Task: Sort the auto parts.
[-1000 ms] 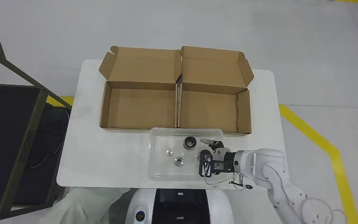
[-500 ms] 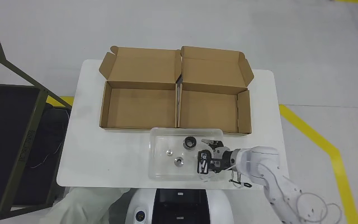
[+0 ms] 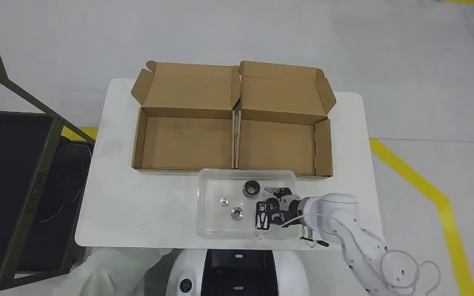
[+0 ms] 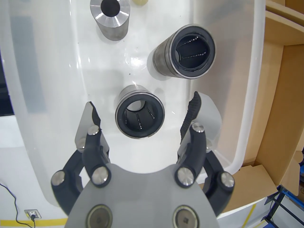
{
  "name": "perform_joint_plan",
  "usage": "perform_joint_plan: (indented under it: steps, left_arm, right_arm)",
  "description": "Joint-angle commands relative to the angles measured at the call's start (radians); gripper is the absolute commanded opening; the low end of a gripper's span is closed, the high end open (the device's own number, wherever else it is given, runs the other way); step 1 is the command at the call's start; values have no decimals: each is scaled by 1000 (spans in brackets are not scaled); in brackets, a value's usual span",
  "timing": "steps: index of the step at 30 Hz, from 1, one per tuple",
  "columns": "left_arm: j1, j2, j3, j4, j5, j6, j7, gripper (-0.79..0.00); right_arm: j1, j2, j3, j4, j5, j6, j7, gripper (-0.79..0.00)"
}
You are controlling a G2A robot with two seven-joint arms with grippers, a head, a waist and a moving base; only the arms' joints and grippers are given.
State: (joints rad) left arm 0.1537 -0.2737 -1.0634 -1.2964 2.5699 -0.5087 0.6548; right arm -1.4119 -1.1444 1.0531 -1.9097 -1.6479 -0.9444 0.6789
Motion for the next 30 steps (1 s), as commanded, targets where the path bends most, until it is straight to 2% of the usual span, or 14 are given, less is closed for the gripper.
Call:
perform_joint_plan:
  steps: [1, 17, 18, 19, 22, 23, 24, 30]
  left_arm:
    - [0, 0, 0, 0, 0, 0, 0, 0]
    - [0, 0, 0, 0, 0, 0, 0, 0]
    - [0, 0, 0, 0, 0, 0, 0, 0]
    - [0, 0, 0, 0, 0, 0, 0, 0]
    - [0, 0, 0, 0, 0, 0, 0, 0]
    - [0, 0, 0, 0, 0, 0, 0, 0]
    - [0, 0, 0, 0, 0, 0, 0, 0]
    - [0, 0, 0, 0, 0, 0, 0, 0]
  right_arm:
    - [6, 0, -9, 8, 3, 3, 8, -89]
    - [33, 3, -40, 31, 41, 10, 87, -256]
    - [34, 3, -41, 31, 44, 9, 92, -296]
    - [35, 4, -43, 32, 48, 10, 96, -394]
    - [40, 5, -47, 32, 56, 10, 106, -523]
    - [40, 5, -48, 32, 58, 10, 107, -628]
    - [42, 6, -49, 30, 60, 12, 110, -770]
    - [37, 12, -46, -6, 41, 25, 112, -785]
